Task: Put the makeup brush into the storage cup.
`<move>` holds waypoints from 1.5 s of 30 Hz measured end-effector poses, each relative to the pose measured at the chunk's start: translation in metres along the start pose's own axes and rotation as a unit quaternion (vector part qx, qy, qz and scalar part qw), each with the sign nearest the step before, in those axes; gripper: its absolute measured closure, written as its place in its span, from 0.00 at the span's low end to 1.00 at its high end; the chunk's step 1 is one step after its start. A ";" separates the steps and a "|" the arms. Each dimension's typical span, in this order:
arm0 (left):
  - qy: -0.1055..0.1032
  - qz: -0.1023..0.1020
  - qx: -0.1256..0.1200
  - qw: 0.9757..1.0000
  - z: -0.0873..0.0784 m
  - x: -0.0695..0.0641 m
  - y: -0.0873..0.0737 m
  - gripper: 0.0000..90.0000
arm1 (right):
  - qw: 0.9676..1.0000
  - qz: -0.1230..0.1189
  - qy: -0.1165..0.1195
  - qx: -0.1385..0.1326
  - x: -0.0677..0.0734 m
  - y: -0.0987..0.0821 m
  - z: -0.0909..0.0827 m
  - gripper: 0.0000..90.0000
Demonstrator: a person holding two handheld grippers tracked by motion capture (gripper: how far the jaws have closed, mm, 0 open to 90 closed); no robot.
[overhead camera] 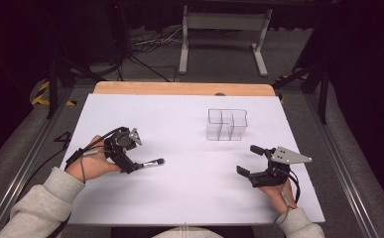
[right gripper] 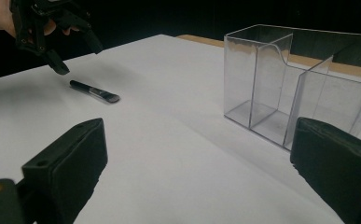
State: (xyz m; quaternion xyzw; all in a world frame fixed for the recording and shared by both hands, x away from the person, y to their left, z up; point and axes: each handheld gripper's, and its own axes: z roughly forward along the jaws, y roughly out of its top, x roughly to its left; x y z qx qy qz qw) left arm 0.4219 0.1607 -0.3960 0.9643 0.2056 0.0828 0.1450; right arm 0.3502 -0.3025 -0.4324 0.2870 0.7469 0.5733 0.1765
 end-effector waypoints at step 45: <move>-0.048 0.056 0.110 0.991 0.029 -0.006 0.005 0.78 | 1.000 0.014 0.010 0.008 -0.001 -0.002 0.002 0.05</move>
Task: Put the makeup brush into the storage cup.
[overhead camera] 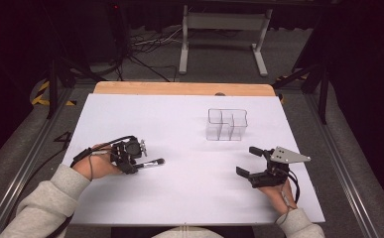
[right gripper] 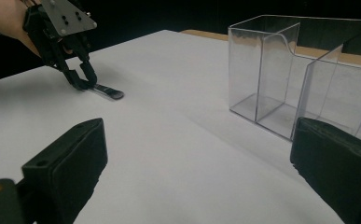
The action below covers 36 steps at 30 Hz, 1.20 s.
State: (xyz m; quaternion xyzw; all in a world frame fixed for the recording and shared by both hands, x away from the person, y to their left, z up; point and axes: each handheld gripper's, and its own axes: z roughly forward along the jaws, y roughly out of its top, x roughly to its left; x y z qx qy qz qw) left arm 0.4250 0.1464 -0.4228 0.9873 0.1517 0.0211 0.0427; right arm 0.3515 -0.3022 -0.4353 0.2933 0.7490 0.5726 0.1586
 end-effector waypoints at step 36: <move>-0.009 -0.023 -0.217 0.976 -0.037 -0.015 0.002 0.88 | 1.000 -0.003 0.007 -0.001 0.001 0.000 0.000 0.05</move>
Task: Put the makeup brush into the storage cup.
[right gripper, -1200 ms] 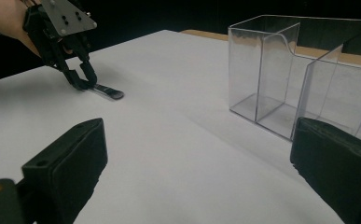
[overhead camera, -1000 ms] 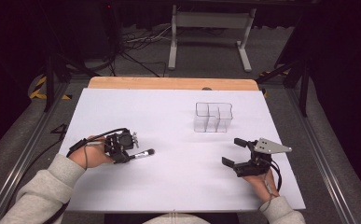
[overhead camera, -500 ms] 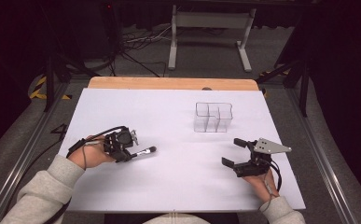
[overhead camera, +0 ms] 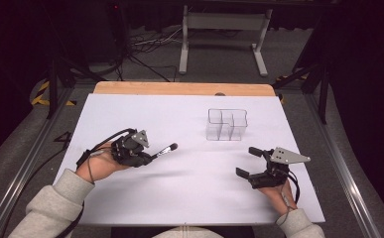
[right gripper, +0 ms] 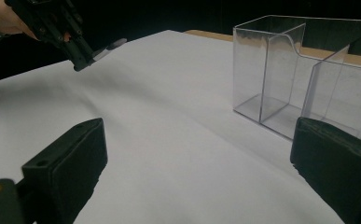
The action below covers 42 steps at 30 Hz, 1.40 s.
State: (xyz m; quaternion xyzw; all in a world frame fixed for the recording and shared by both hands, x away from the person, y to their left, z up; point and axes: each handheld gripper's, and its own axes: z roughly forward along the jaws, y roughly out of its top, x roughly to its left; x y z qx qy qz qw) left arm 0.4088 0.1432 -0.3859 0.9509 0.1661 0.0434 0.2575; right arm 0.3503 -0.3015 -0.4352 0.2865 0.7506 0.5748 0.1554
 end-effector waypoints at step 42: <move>-0.041 -0.010 -0.396 0.917 0.025 -0.031 -0.018 0.88 | 1.000 -0.014 0.011 -0.006 0.005 0.002 0.002 0.04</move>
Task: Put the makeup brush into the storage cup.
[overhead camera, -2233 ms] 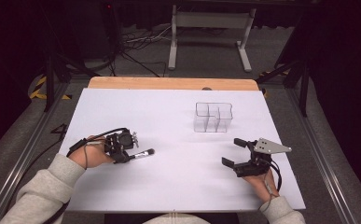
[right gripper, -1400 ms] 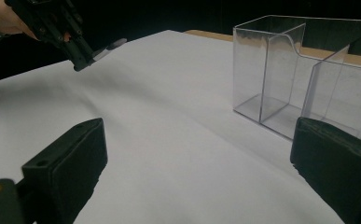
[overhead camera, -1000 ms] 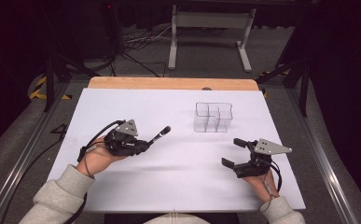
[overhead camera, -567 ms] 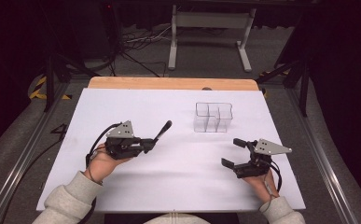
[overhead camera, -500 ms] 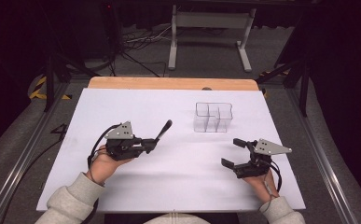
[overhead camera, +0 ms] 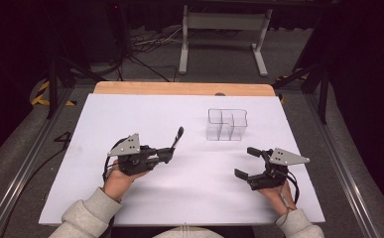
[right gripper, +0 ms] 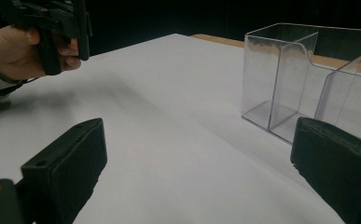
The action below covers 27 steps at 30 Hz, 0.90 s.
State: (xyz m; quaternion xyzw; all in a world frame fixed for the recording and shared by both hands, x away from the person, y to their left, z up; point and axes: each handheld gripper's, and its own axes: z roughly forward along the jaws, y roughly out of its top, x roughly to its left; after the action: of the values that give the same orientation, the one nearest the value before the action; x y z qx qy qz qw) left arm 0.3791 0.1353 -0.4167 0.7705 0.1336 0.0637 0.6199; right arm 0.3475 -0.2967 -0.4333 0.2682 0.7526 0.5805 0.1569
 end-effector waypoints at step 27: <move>-0.006 0.027 -0.006 1.000 0.016 -0.010 -0.009 0.87 | 0.996 -0.046 0.065 -0.039 0.043 0.050 0.044 0.10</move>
State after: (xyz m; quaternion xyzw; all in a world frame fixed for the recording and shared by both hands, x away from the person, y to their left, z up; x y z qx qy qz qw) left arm 0.3729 0.1192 -0.4284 0.7704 0.1084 0.0770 0.6235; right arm 0.3480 -0.2278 -0.3944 0.1886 0.7496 0.6177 0.1449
